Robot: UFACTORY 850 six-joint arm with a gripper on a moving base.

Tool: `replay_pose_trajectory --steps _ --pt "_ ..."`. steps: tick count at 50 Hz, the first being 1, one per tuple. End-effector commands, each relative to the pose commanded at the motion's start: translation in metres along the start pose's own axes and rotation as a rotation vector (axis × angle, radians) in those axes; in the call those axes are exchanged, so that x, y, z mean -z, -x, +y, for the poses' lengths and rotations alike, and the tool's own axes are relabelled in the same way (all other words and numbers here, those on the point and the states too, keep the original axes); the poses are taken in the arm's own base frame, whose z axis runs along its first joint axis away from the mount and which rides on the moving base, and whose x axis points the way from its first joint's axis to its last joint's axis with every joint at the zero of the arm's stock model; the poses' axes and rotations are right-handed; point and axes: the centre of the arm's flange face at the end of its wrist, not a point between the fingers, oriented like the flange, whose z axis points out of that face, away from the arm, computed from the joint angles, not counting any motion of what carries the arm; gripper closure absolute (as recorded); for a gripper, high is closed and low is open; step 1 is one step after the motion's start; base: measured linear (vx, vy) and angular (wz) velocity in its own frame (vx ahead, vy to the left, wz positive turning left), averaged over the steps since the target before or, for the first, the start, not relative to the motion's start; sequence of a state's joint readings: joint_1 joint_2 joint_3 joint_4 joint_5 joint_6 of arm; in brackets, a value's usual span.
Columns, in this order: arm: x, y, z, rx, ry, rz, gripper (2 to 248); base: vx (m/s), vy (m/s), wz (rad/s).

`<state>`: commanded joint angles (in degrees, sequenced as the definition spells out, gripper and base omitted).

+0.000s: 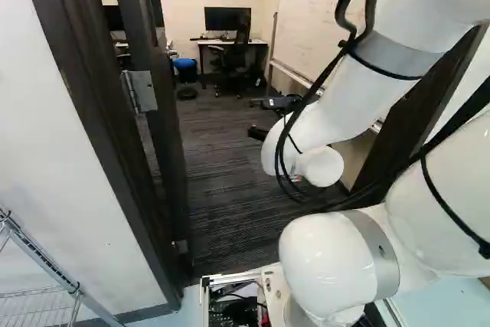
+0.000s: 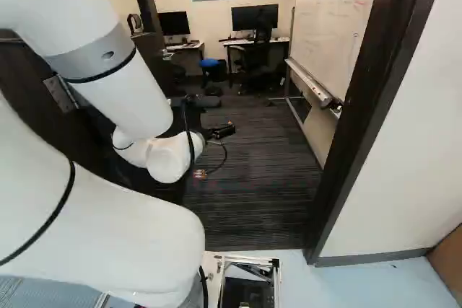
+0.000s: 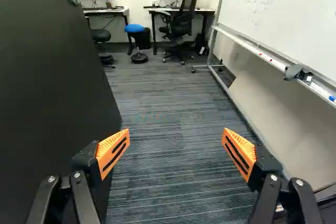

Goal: Open the door and move inside

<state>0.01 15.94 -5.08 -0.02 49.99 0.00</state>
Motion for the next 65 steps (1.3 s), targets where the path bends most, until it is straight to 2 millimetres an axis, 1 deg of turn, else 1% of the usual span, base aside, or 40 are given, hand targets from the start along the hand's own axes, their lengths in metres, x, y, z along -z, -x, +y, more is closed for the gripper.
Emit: replay_pose_trajectory --steps 48,65 --pt "0.0004 0.0004 0.0000 0.000 0.000 0.000 3 -0.005 -0.005 -0.013" --pt "0.0004 0.0004 0.0000 0.000 0.000 0.000 3 0.054 -0.021 -0.002"
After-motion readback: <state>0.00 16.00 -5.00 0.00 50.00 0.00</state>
